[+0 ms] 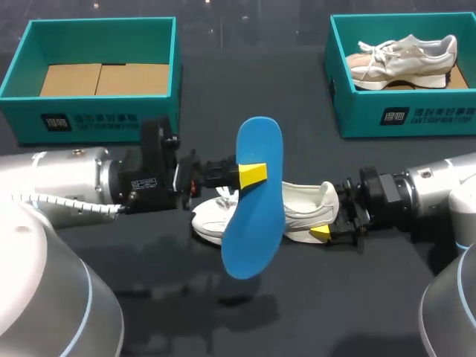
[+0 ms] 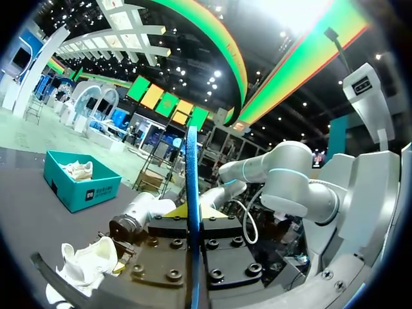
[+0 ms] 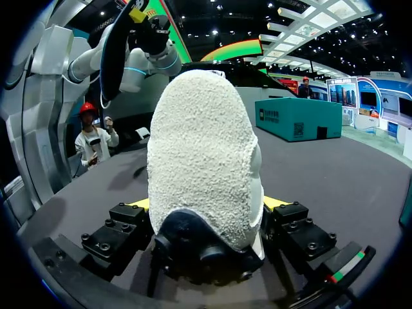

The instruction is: Take the shoe out of the shoebox, open the shoe tongue, remove and reinsert the insole, then place the shoe into the shoebox

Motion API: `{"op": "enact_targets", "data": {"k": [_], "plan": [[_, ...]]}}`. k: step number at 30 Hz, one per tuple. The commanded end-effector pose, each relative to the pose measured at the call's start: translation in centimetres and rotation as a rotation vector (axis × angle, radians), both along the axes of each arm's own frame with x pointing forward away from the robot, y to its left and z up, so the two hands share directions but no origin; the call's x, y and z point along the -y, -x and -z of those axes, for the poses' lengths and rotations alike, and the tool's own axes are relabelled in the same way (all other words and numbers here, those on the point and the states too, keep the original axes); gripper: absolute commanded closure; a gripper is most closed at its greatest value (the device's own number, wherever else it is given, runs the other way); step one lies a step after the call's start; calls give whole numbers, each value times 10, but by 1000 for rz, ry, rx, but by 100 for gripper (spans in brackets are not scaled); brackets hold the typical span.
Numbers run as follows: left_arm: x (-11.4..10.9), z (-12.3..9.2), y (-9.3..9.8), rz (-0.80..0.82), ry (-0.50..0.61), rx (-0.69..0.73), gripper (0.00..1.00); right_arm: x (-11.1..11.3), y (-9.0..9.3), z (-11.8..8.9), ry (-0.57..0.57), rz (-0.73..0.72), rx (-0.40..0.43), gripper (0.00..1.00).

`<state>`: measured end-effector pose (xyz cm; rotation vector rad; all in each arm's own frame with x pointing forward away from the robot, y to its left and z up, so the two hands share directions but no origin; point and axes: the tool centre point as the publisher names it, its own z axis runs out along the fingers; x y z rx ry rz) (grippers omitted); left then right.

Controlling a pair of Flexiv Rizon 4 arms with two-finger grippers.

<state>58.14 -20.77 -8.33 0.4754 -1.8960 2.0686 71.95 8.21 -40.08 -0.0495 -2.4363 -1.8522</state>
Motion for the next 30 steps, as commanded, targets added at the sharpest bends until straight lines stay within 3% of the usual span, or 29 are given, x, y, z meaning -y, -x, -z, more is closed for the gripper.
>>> {"op": "enact_targets", "data": {"k": [1,29,30], "plan": [[1,2,-9,16,-5,-1,100,0,1,0,3,0,0,100],[2,3,-3,20,-7,-3,100,1,0,-1,13,7,0,100],[2,3,-3,20,-7,-3,100,1,-1,-1,18,13,0,95]]}}
